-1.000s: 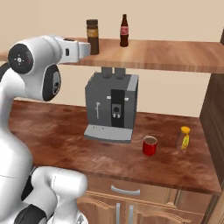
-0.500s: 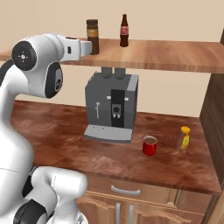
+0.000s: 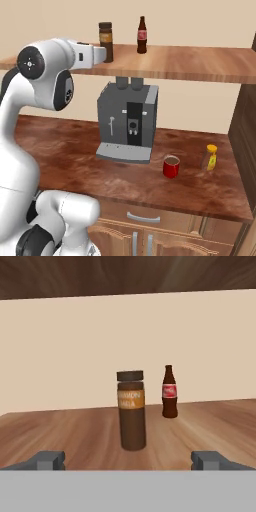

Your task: Pick the cinnamon and honey bottle from the shelves and place them next to the mug.

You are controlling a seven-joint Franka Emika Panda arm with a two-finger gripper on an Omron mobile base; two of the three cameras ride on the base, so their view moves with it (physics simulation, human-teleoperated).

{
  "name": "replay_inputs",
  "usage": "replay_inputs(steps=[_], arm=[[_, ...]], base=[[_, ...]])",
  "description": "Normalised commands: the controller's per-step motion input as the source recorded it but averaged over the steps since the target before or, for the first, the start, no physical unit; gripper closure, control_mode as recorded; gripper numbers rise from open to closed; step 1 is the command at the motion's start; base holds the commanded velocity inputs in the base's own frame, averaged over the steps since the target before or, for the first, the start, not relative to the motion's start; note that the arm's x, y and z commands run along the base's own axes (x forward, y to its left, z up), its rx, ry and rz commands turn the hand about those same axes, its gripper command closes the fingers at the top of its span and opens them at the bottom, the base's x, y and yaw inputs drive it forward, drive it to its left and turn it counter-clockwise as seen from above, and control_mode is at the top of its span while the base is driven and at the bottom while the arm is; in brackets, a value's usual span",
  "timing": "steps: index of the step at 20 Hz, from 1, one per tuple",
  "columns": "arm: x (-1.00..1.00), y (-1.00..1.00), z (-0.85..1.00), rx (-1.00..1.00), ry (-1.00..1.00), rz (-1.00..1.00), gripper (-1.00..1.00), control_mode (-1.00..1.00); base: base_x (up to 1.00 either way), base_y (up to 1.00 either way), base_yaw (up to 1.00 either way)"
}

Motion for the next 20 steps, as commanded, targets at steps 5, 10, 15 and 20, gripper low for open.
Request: replay_inputs(steps=[5, 10, 15, 20], arm=[[0.13, -0.02, -0.06, 0.0, -0.04, 0.0, -1.0, -1.0], [0.34, 0.0, -0.04, 0.0, -0.01, 0.0, -1.0, -1.0], [0.3, 0.0, -0.01, 0.0, 0.0, 0.0, -1.0, -1.0], [0.15, 0.0, 0.0, 0.0, 0.0, 0.0, -1.0, -1.0]], base=[[0.0, 0.0, 0.0], [0.0, 0.0, 0.0], [0.0, 0.0, 0.0], [0.0, 0.0, 0.0]])
